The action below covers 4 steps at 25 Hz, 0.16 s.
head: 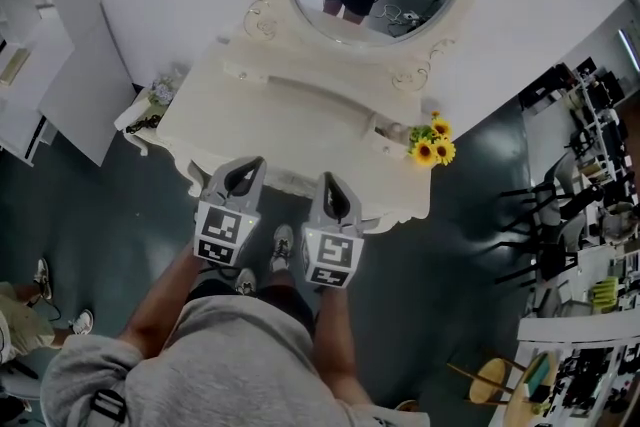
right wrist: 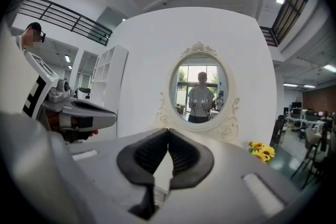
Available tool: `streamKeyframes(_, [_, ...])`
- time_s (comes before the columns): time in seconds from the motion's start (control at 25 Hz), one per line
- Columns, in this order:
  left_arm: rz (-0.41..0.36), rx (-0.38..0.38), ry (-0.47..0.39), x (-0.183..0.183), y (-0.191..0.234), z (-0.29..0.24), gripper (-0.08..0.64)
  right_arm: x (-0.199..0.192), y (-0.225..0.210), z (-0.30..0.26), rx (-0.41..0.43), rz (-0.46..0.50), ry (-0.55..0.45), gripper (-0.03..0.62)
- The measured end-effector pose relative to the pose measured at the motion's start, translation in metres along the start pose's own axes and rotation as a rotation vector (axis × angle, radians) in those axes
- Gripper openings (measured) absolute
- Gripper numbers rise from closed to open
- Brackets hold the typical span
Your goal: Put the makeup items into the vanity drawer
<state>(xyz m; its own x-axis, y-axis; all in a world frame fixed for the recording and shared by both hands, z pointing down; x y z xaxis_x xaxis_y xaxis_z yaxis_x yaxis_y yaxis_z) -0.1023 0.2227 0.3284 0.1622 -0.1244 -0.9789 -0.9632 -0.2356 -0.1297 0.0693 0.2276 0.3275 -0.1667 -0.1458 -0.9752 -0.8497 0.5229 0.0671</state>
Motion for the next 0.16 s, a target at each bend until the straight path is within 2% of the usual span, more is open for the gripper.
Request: streamKeyframes(0.16, [0.002,-0.005,0.011,-0.0053,-0.0006,0.0004,0.011,-0.0035,0.0010,0.0001,-0.001,-0.002,0.004,0.006])
Point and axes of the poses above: the fingertips, and each gripper's own axes: z backward along the fingers, y to its left, x out of its top, the point moved 6 cm from there along z, backward along the fingers, and after that the axes turned 12 degrees about x, right-handed, at the moved point
